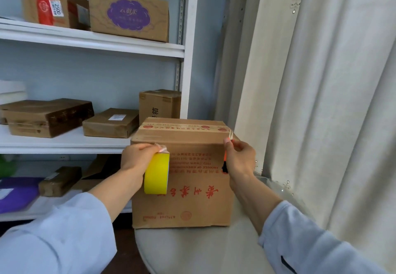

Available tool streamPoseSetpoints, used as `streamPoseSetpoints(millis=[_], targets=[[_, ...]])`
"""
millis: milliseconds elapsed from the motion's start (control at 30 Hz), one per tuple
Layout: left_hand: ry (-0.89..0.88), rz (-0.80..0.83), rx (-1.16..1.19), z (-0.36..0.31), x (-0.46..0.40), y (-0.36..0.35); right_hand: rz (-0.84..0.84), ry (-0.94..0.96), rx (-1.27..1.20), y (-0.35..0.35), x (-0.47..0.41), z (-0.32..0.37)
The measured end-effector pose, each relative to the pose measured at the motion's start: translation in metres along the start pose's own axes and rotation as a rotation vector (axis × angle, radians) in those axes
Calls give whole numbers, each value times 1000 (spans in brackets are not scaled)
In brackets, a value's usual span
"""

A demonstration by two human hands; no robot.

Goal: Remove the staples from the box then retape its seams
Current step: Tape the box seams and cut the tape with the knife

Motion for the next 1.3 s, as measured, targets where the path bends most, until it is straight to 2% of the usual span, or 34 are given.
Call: streamPoseSetpoints(millis=[200,300,433,533,633,700,767,867,1000,1067,1200,1300], targets=[[-22,38,-12,-1,13,-5,-124,-81,45,-2,-33,-11],[-42,-3,-99,-3,21,-13,-149,-83,76,6,-55,-2],[-75,-4,-145,-6,31,-28,-34,-124,9,20,-68,18],[-81,60,-132,-4,33,-35,56,-167,-13,25,-69,17],[-115,138,-174,-1,34,-41,99,-151,-64,19,-67,6],[-163,134,-222,-6,36,-40,105,-115,-67,16,-65,1],[-214,115,-243,-10,34,-36,76,-58,-31,14,-64,-1],[-296,170,-309,-11,31,-35,18,58,155,13,-64,-1],[-397,172,-489,-7,31,-37,146,68,314,9,-71,5],[-413,156,-499,-8,29,-40,138,31,379,9,-79,8],[-439,144,-492,-4,31,-47,133,-51,390,-1,-85,9],[-465,142,-493,-2,31,-45,153,53,326,-14,-68,8]])
Point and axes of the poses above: each hand's wrist, its own x-axis away from the middle knuckle, its own y-axis out of the back of the hand, z = x × y, the point moved 2 cm from there along -x, towards the middle knuckle, and after that the axes turned 11 degrees about z, right-handed, at the moved point
